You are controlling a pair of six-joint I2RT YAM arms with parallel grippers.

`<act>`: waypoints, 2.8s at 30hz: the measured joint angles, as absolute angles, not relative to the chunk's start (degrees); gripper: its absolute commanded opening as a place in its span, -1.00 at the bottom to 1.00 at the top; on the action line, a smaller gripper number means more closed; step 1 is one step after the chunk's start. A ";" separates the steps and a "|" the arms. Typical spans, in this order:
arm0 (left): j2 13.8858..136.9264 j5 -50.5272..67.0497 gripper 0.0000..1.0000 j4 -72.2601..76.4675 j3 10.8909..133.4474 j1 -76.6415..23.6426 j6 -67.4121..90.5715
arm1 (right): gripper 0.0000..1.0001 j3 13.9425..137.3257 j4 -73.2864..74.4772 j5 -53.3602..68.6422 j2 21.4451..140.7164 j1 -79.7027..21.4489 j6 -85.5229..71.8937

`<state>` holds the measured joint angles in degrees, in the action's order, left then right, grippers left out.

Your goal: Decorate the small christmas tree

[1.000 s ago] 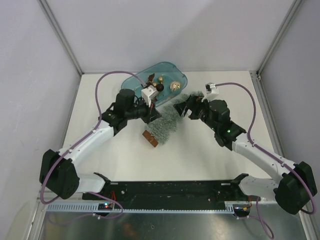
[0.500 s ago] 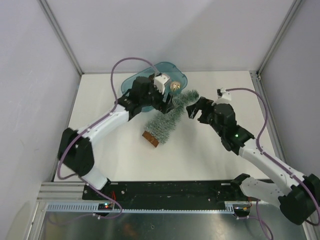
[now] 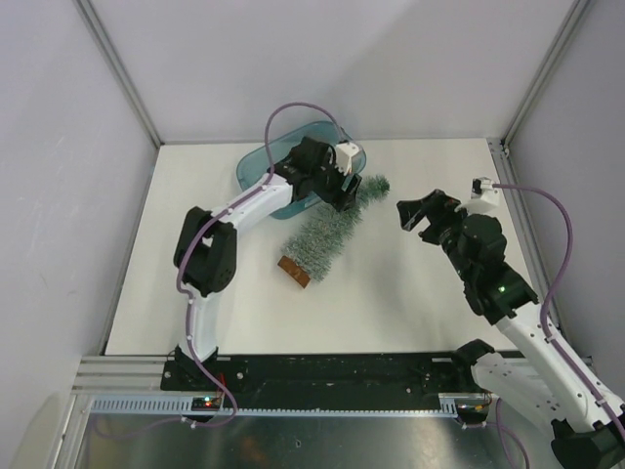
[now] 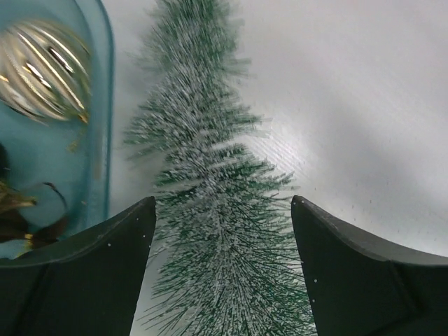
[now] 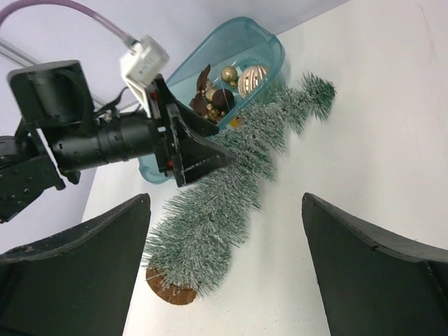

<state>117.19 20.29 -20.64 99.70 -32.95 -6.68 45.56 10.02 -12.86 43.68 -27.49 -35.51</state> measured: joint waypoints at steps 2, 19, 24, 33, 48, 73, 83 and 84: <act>118.72 20.86 0.61 -22.65 99.74 -33.17 -7.73 | 0.88 45.52 10.59 -12.56 43.59 -26.92 -35.46; 121.49 21.34 -0.98 -26.30 101.97 -34.11 -9.89 | 0.83 43.44 11.22 -8.93 43.55 -25.58 -35.38; 121.16 21.85 -1.00 -26.48 102.02 -34.15 -9.45 | 0.83 43.29 10.70 -8.51 43.55 -25.17 -35.38; 113.91 25.32 -0.98 -27.68 102.30 -34.74 -5.63 | 0.82 43.29 8.99 -8.01 43.20 -24.51 -35.38; 102.72 30.39 -0.87 -26.94 101.62 -35.24 0.03 | 0.82 43.29 6.35 -6.59 43.48 -24.51 -34.70; 81.52 24.93 0.45 -16.67 70.72 -35.24 1.56 | 0.82 43.27 3.05 -7.31 44.80 -31.51 -31.20; 79.50 21.34 0.92 -15.57 68.01 -35.07 1.54 | 0.82 43.27 1.30 -7.70 45.32 -32.14 -31.00; 78.70 21.37 0.96 -15.68 67.46 -34.98 1.54 | 0.82 43.27 1.19 -7.70 45.56 -32.16 -31.00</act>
<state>78.70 21.37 -15.68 67.46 -34.98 1.54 43.27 1.19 -7.70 45.56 -32.16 -31.00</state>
